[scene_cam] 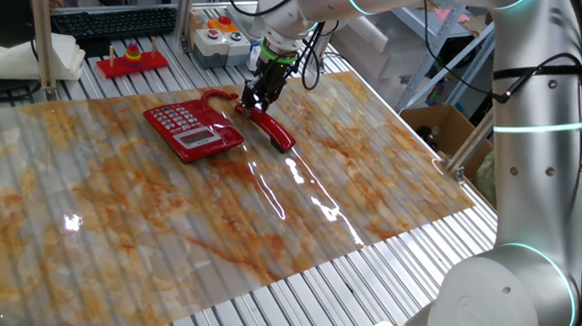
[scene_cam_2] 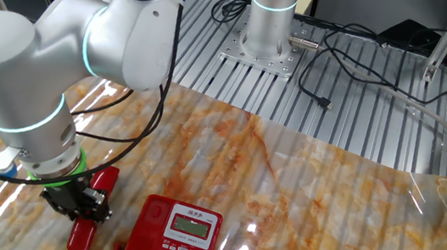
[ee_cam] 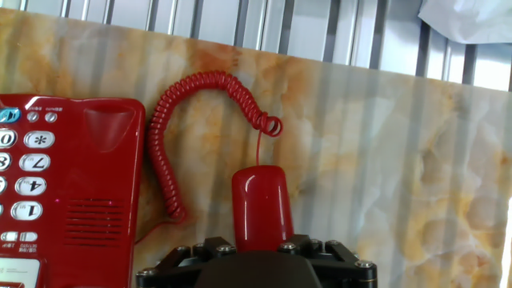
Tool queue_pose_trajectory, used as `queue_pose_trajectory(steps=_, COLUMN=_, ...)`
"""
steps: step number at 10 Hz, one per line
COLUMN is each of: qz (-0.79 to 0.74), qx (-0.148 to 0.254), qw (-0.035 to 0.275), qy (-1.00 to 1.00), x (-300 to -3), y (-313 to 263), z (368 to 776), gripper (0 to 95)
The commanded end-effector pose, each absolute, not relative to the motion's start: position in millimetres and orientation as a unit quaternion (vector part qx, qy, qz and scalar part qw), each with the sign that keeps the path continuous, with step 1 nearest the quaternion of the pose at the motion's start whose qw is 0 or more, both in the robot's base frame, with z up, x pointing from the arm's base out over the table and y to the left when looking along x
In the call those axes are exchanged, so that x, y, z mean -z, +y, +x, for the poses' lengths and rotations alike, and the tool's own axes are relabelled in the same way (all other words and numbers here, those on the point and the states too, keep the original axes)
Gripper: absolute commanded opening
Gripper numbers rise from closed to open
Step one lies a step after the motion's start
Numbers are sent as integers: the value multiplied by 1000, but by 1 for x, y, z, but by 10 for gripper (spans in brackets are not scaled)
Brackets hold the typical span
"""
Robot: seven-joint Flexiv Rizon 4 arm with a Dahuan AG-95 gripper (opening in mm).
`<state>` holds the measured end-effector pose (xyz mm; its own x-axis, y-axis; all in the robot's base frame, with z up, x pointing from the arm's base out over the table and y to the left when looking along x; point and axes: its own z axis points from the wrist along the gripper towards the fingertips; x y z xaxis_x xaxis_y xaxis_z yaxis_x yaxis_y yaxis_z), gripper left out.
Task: Place the handset of the telephone on the corresponding phone cradle
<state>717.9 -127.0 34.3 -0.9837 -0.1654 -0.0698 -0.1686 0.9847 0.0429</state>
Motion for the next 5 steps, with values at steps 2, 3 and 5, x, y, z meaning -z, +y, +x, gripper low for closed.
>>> queue_pose_trajectory(steps=2, qz=-85, qx=-26, qw=34, qy=995, x=-34, y=-128, z=719, gripper=570)
queue_pose_trajectory(steps=3, qz=-90, qx=-26, qw=34, qy=995, x=-34, y=-130, z=719, gripper=570)
queue_pose_trajectory(steps=5, qz=-89, qx=-26, qw=34, qy=995, x=-36, y=-130, z=718, gripper=570)
